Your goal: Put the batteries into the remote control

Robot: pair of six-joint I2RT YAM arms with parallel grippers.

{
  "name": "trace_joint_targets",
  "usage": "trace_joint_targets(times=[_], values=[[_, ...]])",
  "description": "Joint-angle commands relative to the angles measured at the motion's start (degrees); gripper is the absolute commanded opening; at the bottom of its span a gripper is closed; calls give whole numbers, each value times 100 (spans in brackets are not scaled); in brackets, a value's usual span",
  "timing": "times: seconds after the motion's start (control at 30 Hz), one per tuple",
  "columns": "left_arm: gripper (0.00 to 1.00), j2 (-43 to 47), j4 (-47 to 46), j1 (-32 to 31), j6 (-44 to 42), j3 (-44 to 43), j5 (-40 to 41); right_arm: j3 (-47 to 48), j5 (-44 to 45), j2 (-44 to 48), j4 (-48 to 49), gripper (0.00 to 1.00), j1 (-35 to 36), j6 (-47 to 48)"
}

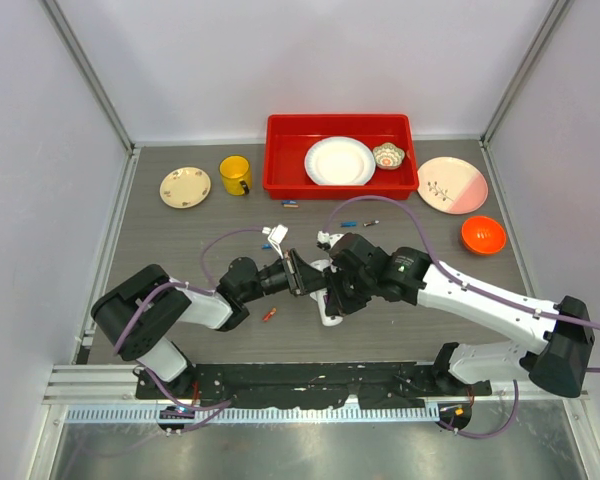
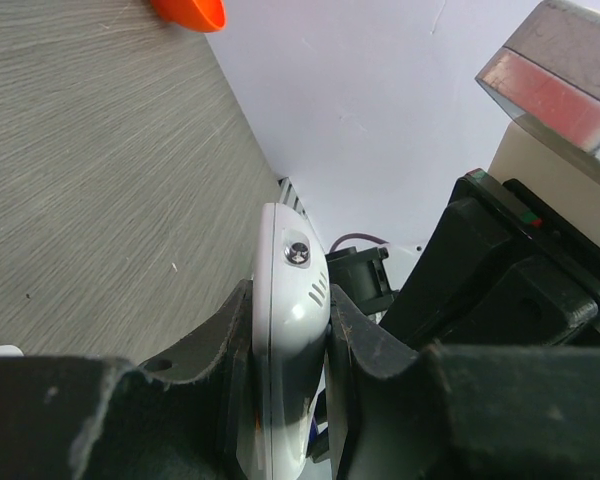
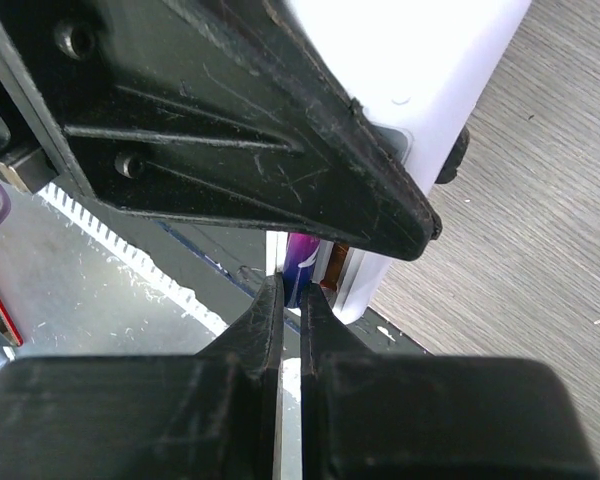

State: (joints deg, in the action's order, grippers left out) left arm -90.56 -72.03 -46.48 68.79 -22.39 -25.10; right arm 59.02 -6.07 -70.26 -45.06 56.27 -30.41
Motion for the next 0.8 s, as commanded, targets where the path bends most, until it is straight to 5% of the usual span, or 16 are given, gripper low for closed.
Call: trace_joint_targets(times=[0.0,0.77], values=[[0,267,-1656,-221,143,-274,-188,311,290,-155,770,1,24,-79],[0,259,-1656,-239,178,-195,-47,285,255,-128,709,21,15,-210]])
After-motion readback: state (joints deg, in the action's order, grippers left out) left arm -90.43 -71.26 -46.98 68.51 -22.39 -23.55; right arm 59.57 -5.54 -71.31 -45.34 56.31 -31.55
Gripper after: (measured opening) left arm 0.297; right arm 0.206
